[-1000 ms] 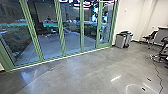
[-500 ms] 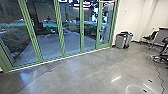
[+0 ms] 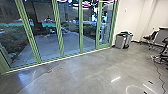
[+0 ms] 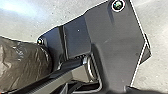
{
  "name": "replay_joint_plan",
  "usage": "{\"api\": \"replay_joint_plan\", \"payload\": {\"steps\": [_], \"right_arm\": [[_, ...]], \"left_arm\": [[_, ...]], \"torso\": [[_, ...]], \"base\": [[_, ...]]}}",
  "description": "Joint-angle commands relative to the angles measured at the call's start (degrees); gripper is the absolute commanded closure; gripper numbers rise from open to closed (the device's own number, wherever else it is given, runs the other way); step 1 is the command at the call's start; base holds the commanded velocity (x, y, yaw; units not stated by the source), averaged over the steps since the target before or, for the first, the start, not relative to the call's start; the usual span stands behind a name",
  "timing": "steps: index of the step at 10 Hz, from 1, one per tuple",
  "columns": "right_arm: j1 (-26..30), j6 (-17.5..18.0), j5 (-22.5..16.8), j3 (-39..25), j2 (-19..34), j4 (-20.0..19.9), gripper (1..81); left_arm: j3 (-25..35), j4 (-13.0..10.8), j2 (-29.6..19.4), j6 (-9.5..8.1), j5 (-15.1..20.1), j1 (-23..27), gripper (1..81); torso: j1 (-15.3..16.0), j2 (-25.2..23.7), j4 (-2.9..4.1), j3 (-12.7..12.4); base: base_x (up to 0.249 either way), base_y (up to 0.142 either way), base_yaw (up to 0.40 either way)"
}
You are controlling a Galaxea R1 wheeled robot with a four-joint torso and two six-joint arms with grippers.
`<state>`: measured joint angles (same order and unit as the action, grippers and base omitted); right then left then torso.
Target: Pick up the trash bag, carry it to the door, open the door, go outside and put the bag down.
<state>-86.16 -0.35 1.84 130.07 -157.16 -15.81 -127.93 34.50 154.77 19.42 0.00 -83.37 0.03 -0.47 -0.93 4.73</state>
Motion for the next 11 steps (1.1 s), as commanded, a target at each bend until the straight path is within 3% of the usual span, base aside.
{"api": "replay_joint_plan", "payload": {"steps": [1, 7, 11], "right_arm": [[2.53, -0.17, -3.69, -0.71, 1.03, 0.52, 1.0], [2.61, -0.26, -3.69, -0.71, 1.03, 0.52, 1.0], [2.61, -0.26, -3.69, -0.71, 1.03, 0.52, 1.0]], "left_arm": [[0.66, -0.31, -1.13, 0.09, 4.13, 2.82, 81.1], [0.66, -0.22, -1.13, 0.18, 4.04, 2.82, 81.1], [0.66, -0.22, -1.13, 0.18, 4.04, 2.82, 81.1]], "torso": [[0.00, 0.00, 0.00, 0.00], [-0.02, 0.00, 0.00, 0.00], [-0.03, 0.00, 0.00, 0.00]], "base": [[0.093, -0.068, 0.000], [0.094, -0.065, 0.000], [0.095, 0.000, 0.000]]}}
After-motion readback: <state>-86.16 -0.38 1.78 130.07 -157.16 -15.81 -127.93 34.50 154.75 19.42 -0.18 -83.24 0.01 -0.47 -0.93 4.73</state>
